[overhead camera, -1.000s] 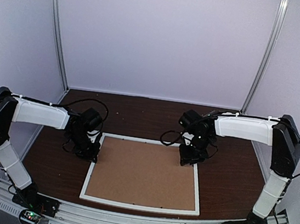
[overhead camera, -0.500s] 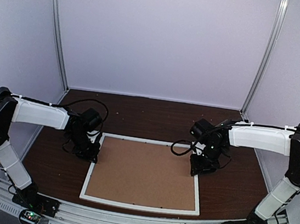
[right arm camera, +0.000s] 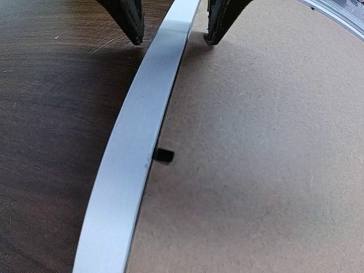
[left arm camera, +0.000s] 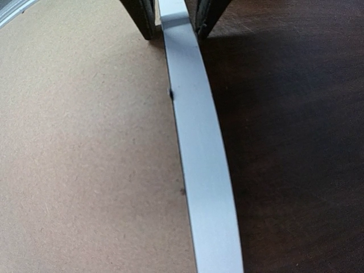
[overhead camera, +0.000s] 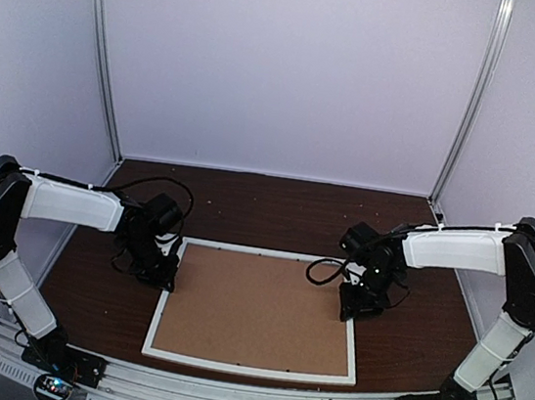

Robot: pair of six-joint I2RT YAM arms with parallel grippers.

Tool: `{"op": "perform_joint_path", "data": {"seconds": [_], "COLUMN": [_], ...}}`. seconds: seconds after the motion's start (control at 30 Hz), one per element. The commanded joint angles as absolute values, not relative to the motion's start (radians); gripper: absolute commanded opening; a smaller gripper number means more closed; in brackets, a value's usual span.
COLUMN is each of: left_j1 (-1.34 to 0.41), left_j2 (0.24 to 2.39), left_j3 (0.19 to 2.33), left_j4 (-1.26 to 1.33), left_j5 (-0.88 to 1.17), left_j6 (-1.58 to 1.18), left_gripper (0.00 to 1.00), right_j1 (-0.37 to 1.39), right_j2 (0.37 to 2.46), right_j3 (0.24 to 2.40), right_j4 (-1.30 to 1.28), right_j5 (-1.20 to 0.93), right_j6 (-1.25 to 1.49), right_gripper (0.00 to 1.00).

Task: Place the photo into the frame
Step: Press the fastener onto the backboard.

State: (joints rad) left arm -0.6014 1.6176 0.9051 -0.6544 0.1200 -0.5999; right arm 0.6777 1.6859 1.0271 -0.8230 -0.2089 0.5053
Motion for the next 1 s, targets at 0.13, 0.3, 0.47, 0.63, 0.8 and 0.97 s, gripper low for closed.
{"op": "perform_joint_path", "data": {"seconds": [0.13,0.3,0.47,0.63,0.8,0.97], "left_j1": [-0.604,-0.604,-0.604,-0.603,-0.583,-0.530], "left_j2": [1.598,1.599,1.593,1.577,1.567,1.577], "left_j3": [0.900,0.914,0.937,0.970,1.000,1.013], "left_j4": [-0.648,-0.642,-0.639,-0.664,-0.709,-0.752], "left_j5": [0.126,0.136,0.146,0.128,0.102,0.088], "left_j6": [-0.611,-0.608,-0.601,-0.591,-0.568,-0.535], "left_gripper": [0.28,0.33,0.44,0.55,0.59,0.59], "right_j1": [0.662,0.650,0.629,0.622,0.620,0.620], "right_j2": [1.698,1.704,1.685,1.665,1.659,1.663], "right_j3": [0.973,0.968,0.951,0.940,0.926,0.926], "right_j4": [-0.763,-0.760,-0.780,-0.793,-0.781,-0.767], "right_j5": [-0.258,-0.261,-0.243,-0.219,-0.214,-0.222], "right_j6": [0.507,0.507,0.523,0.550,0.563,0.561], "right_gripper": [0.36,0.26,0.15,0.09,0.06,0.05]}}
